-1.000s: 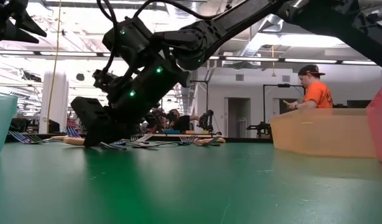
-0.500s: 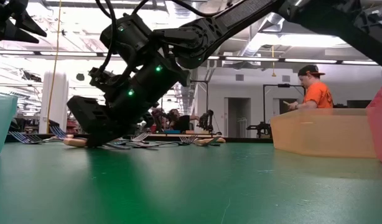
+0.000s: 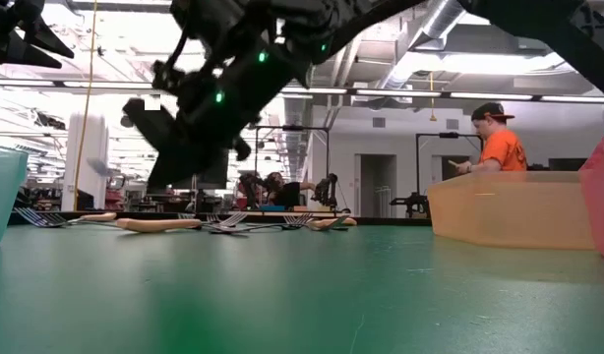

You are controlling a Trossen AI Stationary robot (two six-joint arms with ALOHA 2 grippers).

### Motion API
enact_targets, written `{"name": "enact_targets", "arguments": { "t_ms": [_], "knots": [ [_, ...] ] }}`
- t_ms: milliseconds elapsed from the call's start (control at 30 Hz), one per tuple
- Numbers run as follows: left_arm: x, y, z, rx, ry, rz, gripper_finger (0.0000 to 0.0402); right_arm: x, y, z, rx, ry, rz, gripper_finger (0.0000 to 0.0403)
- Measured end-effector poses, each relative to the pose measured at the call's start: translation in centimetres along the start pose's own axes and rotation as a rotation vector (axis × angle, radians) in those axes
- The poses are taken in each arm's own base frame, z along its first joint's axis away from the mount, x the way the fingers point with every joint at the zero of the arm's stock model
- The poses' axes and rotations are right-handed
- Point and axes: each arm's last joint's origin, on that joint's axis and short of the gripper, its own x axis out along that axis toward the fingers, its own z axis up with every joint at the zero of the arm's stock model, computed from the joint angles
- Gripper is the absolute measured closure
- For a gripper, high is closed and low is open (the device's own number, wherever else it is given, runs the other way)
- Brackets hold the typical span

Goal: Sort silverware by color (type)
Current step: Put the blue fork into the orange bin

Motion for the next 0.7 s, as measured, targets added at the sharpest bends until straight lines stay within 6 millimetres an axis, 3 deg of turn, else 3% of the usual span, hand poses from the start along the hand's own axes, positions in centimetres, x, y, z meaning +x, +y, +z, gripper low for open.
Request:
{"name": "enact_targets", "arguments": {
  "t_ms": [133, 367, 500, 700],
  "knots": [
    [0.0, 0.0, 0.0, 0.0, 0.0, 0.0, 0.0243, -1.8, -0.3, 1.7, -0.023, -0.039, 0.002, 0.0362],
    [0.0, 0.0, 0.0, 0.0, 0.0, 0.0, 0.0243, -7.6, -1.5, 6.4, -0.1, -0.167, 0.005, 0.0361],
    [0.0, 0.0, 0.0, 0.0, 0.0, 0.0, 0.0243, -11.5, -1.8, 9.0, -0.181, -0.265, 0.002, 0.0361],
    [0.0, 0.0, 0.0, 0.0, 0.0, 0.0, 0.0243, -19.1, -2.9, 12.6, -0.382, -0.436, -0.034, 0.0361]
  ]
}}
